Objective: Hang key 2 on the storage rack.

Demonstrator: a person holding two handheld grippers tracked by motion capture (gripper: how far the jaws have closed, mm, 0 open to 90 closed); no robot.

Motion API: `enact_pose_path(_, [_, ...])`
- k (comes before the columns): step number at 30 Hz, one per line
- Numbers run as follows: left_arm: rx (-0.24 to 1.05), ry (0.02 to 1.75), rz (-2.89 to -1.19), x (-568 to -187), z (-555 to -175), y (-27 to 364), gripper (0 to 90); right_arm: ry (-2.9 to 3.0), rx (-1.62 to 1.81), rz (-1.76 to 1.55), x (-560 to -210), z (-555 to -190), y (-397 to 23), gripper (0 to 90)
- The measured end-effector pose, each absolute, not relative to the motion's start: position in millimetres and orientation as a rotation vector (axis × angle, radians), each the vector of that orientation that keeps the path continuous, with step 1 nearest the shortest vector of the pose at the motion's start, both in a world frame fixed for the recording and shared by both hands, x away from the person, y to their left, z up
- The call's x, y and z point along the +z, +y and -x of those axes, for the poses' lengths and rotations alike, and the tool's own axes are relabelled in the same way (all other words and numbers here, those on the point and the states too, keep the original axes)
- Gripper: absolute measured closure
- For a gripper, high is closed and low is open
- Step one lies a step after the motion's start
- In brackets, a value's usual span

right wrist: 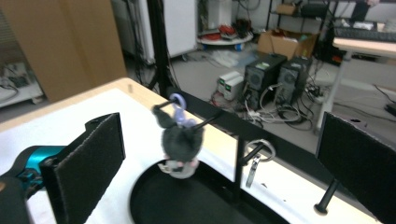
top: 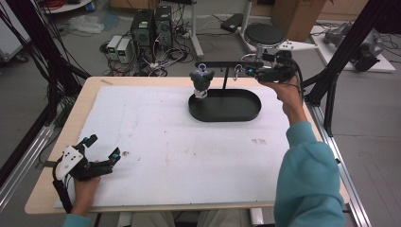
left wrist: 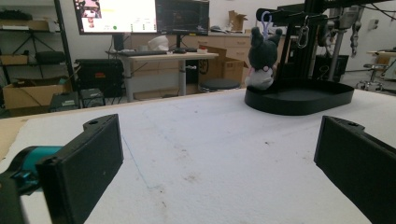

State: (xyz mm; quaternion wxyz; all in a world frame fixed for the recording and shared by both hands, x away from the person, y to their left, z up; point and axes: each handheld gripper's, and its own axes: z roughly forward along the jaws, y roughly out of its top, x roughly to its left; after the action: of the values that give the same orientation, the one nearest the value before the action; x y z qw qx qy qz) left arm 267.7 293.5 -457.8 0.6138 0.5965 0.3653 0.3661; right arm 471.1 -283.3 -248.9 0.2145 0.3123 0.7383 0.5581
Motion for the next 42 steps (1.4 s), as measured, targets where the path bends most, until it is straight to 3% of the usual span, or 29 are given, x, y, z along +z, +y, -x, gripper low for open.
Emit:
enact_pose_path(9, [0.842,0.844,-1.379,-457.7,-267.9,293.3,1.7,1.956,1.61,-0.751,-271.6,-404.5,-301.3,0.6])
enact_pose_path(21, [0.847,0.839,-1.372,-458.0,-267.1,293.0,1.7,1.845,1.595,-0.752,-347.4,-331.8,-311.1,0.6])
enact_pose_path(31, [0.848,0.841,-1.374,-457.9,-267.5,292.9,1.7,1.778,1.594,-0.757,-415.5,-303.5,-314.0,0.6])
enact_pose_path(42, [0.853,0.838,-1.381,-457.9,-267.3,292.7,1.7,1.782,1.612,-0.798,-452.6,-302.3,-318.7,0.6])
